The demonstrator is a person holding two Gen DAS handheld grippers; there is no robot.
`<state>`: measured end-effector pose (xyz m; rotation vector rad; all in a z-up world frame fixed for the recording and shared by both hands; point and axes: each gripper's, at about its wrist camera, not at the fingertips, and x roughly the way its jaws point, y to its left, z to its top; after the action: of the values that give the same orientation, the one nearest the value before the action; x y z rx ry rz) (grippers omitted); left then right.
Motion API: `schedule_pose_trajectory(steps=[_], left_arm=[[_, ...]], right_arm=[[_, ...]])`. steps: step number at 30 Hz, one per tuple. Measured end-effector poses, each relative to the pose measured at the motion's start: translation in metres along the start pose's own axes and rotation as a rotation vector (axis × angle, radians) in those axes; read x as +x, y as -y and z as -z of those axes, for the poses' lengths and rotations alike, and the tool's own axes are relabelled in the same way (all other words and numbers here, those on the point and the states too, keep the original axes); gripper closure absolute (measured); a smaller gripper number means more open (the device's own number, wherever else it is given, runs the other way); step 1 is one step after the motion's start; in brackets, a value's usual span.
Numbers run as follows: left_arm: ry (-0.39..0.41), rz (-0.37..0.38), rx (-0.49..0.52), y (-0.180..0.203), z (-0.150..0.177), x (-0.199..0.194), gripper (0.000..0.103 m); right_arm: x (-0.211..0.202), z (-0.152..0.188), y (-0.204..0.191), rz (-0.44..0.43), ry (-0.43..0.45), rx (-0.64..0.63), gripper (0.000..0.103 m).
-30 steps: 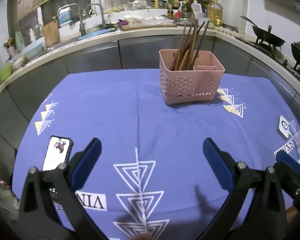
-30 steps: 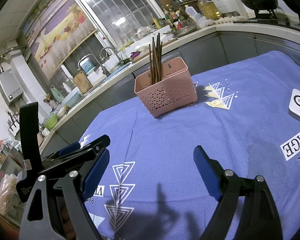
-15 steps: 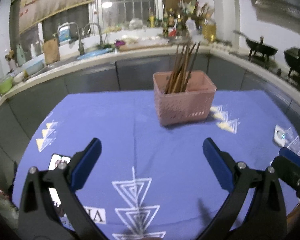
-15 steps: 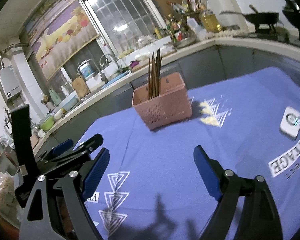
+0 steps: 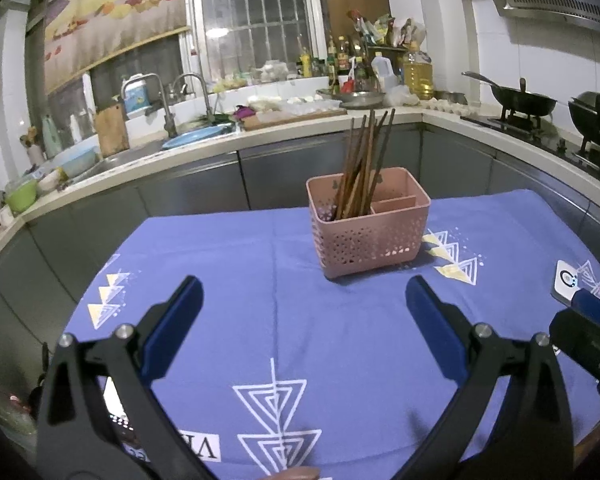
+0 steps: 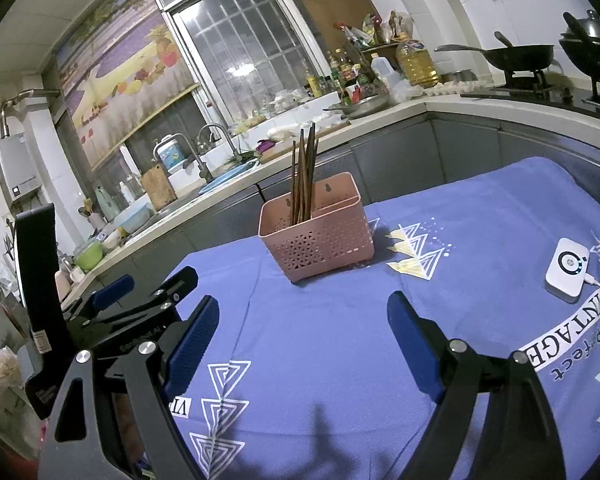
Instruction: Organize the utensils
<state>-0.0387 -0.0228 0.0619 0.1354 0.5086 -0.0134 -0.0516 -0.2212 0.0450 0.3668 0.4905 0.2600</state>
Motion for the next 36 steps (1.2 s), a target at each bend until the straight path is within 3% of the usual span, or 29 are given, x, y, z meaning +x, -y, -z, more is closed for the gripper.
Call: schedule_pose_trajectory(steps=[36], left_arm=[[-0.064,-0.006,0.0,-0.004,0.013,0.008,0.006]], right_arm=[[-0.001,0.0,-0.001,-0.001,-0.002,0.006,0.018]])
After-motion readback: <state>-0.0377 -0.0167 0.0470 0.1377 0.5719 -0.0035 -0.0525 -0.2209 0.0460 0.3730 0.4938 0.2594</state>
